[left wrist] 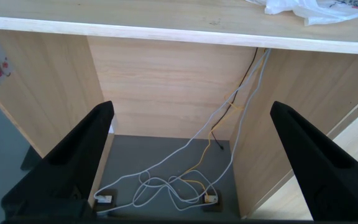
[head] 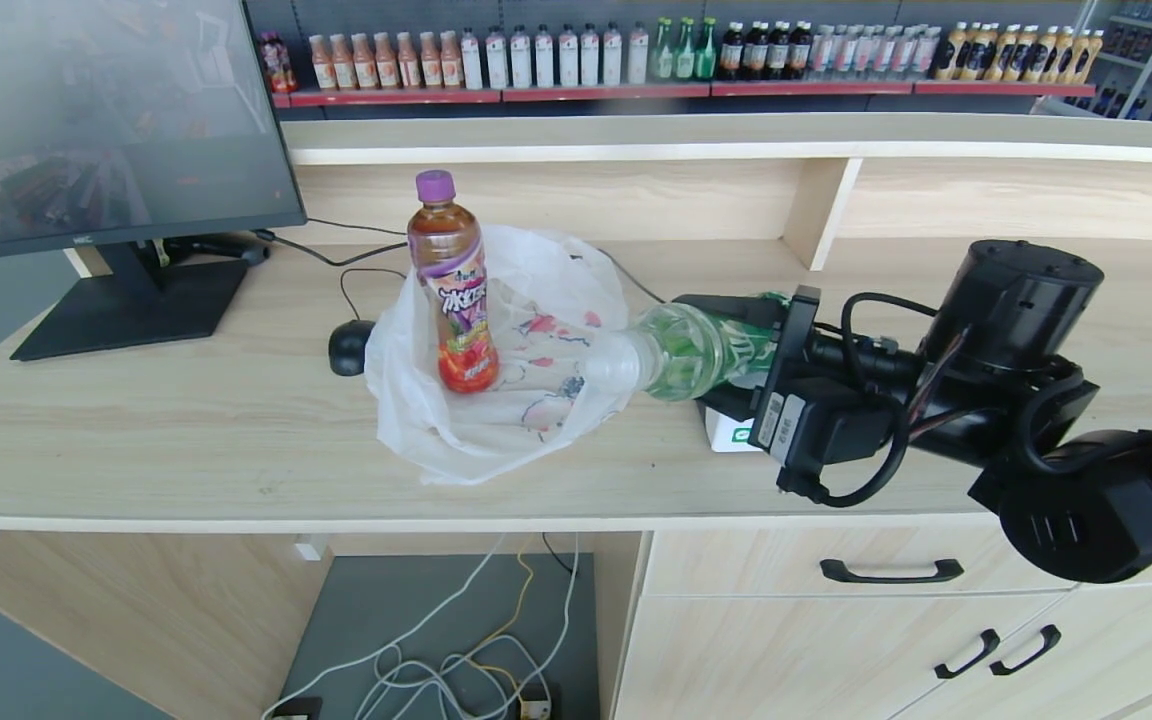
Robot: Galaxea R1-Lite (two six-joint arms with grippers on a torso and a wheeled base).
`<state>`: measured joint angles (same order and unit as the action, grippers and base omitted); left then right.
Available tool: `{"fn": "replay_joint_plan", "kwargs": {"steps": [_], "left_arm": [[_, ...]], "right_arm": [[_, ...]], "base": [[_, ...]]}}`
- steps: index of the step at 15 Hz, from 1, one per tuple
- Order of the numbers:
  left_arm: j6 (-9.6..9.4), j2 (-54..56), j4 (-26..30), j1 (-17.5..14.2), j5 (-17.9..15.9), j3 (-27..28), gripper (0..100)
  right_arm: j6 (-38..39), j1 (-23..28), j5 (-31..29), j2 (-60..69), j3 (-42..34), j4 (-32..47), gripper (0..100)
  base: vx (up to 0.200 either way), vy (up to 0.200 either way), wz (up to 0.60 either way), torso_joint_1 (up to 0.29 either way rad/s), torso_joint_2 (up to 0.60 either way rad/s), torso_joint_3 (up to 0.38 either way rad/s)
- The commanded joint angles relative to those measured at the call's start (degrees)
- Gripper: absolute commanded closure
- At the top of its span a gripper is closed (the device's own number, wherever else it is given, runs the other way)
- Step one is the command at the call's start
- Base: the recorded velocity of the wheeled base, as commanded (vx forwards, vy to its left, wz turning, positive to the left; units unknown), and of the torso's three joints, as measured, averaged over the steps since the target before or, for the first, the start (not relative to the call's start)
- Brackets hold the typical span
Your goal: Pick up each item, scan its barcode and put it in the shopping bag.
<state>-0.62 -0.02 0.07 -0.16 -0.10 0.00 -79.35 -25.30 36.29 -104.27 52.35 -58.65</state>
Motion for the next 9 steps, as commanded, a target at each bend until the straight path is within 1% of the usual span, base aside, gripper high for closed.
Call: {"fn": "replay_joint_plan", "kwargs": {"steps": [1,6,9], "left_arm": [[0.01,0.02,0.01,-0.02,0.01,0.0,0],[0.01,0.02,0.01,-0.02,0.01,0.0,0],[0.01,0.02,0.01,-0.02,0.01,0.0,0]], "right_arm": [[-0.02,-0.02,0.01,0.12,0.04,-0.06,100],[0.07,-0.1,-0.08,0.29,0.12,-0.06,100],[1.65,-1.07,-1.05,1.79,0.83,0.11,100]], "base": [[0.0,0.0,0.0,0.0,0.0,0.0],[0.0,0.0,0.0,0.0,0.0,0.0],[0.0,0.0,0.0,0.0,0.0,0.0]]}}
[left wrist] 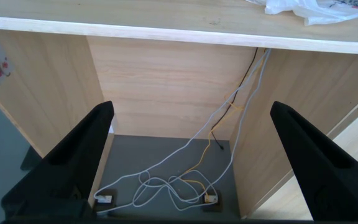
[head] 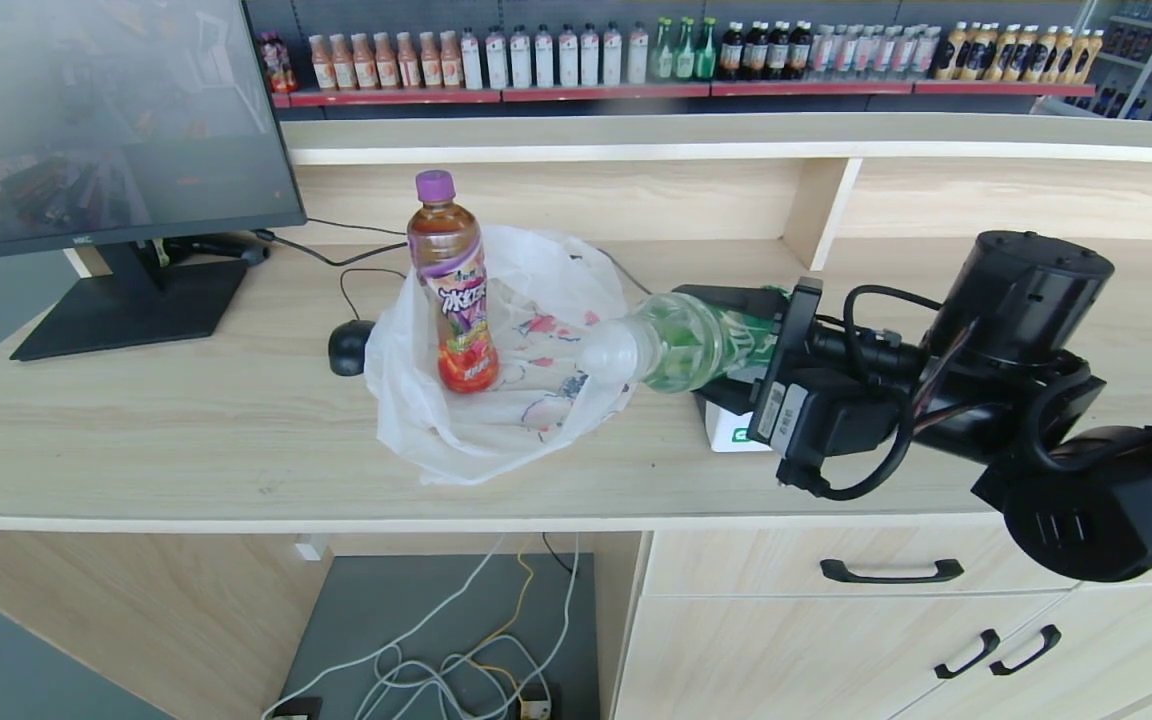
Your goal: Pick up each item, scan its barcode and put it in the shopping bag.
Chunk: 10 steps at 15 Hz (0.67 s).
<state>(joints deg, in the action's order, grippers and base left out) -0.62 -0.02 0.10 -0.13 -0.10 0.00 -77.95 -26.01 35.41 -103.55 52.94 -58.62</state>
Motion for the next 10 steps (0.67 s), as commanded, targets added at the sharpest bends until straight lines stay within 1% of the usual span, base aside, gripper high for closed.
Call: {"fn": "replay_joint_plan", "kwargs": {"steps": [1,3,4,7,8,10], "left_arm": [[0.01,0.02,-0.01,-0.04,0.01,0.0,0],[0.01,0.02,-0.01,-0.04,0.01,0.0,0],[0.01,0.02,-0.01,-0.04,0.01,0.0,0],[0.01,0.02,-0.01,-0.04,0.01,0.0,0],[0.01,0.02,-0.01,-0.04,0.01,0.0,0],[0.01,0.02,-0.01,-0.04,0.01,0.0,0]], "right_arm": [[2.1,-0.44,-1.14,1.86,0.23,0.0,100],[5.35,-0.35,-2.54,3.7,0.32,0.0,100],[11.41,-1.41,-6.32,5.11,1.72,-0.09,100],[19.59,-2.37,-9.13,5.02,4.01,-0.35,100],[25.21,-2.2,-10.45,4.93,3.75,-2.02,100],[33.47,-2.11,-13.88,3.44,3.57,-7.21,100]], "base": [[0.0,0.0,0.0,0.0,0.0,0.0],[0.0,0.0,0.0,0.0,0.0,0.0],[0.0,0.0,0.0,0.0,0.0,0.0],[0.0,0.0,0.0,0.0,0.0,0.0],[0.0,0.0,0.0,0.0,0.0,0.0],[0.0,0.0,0.0,0.0,0.0,0.0]]}}
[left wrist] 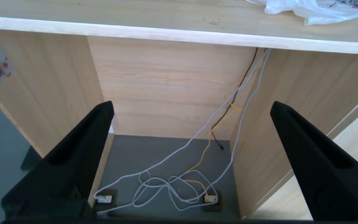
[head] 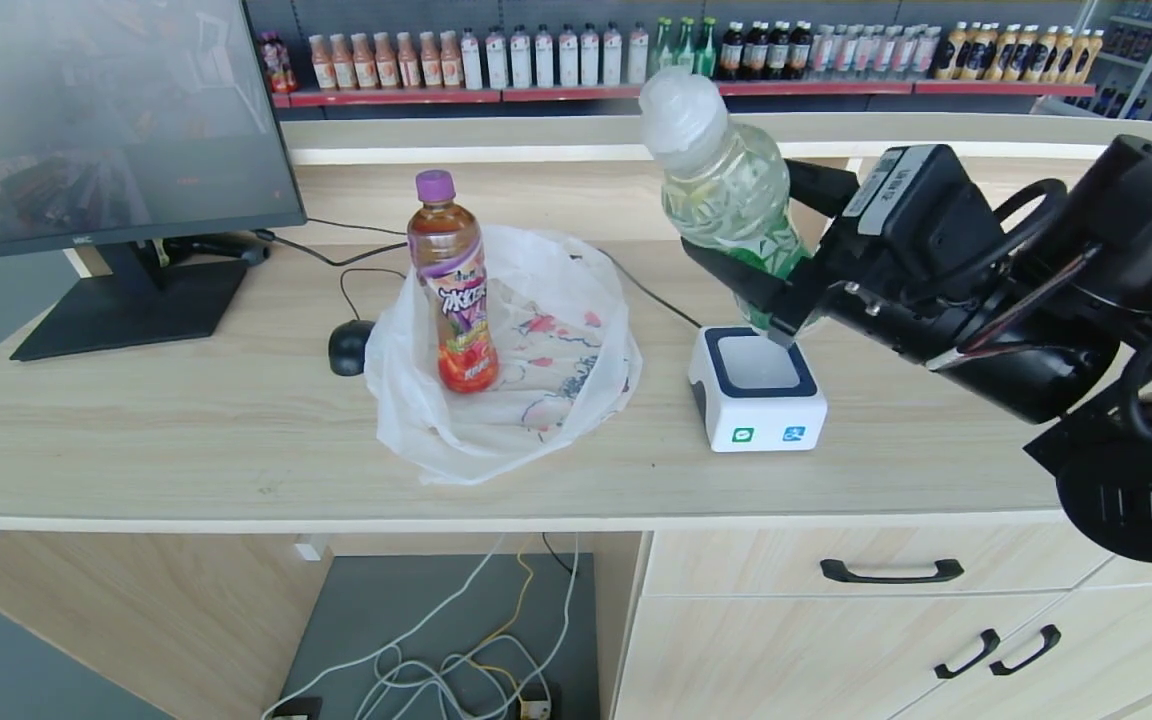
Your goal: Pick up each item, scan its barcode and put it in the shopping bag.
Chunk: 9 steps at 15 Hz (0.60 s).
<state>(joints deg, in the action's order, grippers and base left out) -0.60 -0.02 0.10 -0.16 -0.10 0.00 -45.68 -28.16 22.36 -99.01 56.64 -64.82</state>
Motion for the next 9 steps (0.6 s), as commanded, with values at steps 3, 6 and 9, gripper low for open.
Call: {"fn": "replay_joint_plan", "kwargs": {"steps": [3,6,9], "left_arm": [[-0.02,0.02,-0.01,-0.02,0.01,0.0,0],[-0.02,0.02,-0.01,-0.02,0.01,0.0,0],[-0.11,0.02,-0.01,-0.02,0.01,0.0,0]], "right_arm": [[9.91,-0.05,-5.66,-4.35,-0.74,-9.54,100],[18.87,-1.11,-16.38,-7.51,-3.2,-19.65,100],[25.11,-1.9,-23.15,-7.6,-5.84,-22.81,100]], "base": [[0.0,0.0,0.0,0.0,0.0,0.0],[0.0,0.0,0.0,0.0,0.0,0.0],[0.0,0.0,0.0,0.0,0.0,0.0]]}}
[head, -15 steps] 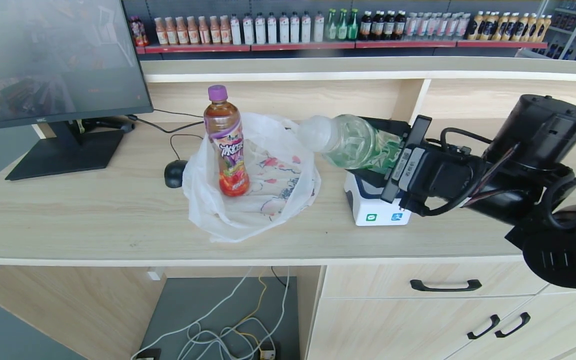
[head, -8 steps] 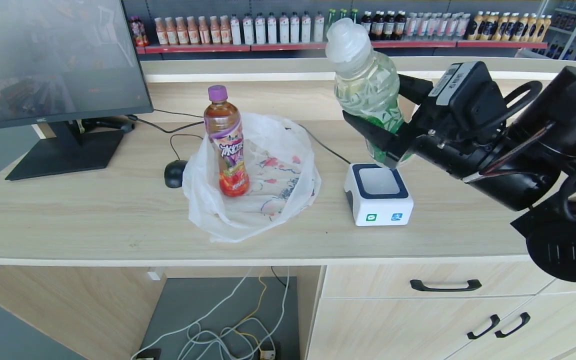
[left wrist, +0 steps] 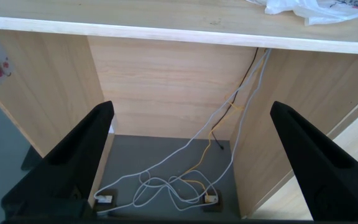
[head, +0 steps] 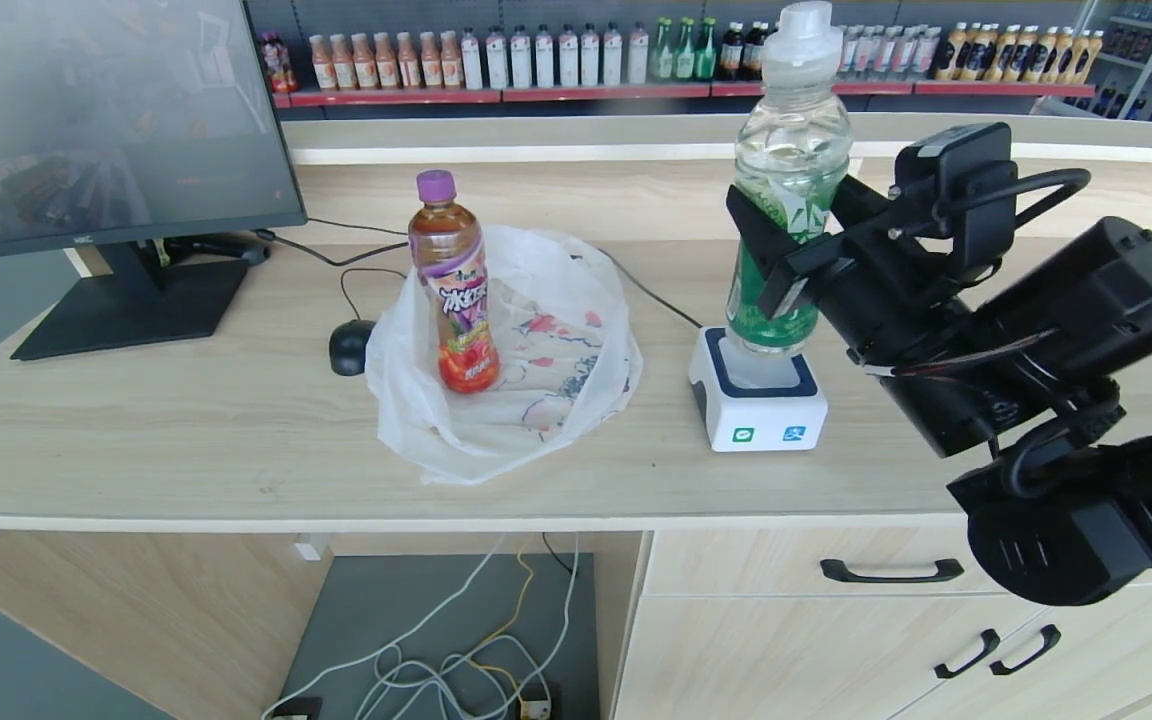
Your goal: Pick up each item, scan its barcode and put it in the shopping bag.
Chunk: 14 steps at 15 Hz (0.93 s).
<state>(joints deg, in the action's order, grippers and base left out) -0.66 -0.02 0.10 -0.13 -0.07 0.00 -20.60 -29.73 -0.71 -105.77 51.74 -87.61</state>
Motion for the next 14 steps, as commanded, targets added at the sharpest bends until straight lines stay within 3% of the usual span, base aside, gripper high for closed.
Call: {"fn": "replay_joint_plan", "kwargs": {"steps": [1,4,10,14], "left_arm": [[-0.04,0.02,-0.01,-0.04,-0.01,0.0,0],[0.13,0.02,-0.01,-0.04,-0.01,0.0,0],[0.57,0.02,-0.01,-0.04,0.07,0.0,0],[0.66,0.02,-0.01,-0.04,0.07,0.0,0]], "right_arm": [[1.71,-0.15,-1.31,-0.85,-3.48,-2.21,100],[4.43,-0.15,-4.74,-1.29,-4.45,-2.39,100],[5.92,-0.24,-5.36,-1.55,-1.02,-2.39,100],[7.77,2.14,-5.36,-1.55,0.29,-2.39,100]], "base": [[0.0,0.0,0.0,0.0,0.0,0.0],[0.0,0.0,0.0,0.0,0.0,0.0],[0.0,0.0,0.0,0.0,0.0,0.0],[0.0,0.2,0.0,0.0,0.0,0.001]]}}
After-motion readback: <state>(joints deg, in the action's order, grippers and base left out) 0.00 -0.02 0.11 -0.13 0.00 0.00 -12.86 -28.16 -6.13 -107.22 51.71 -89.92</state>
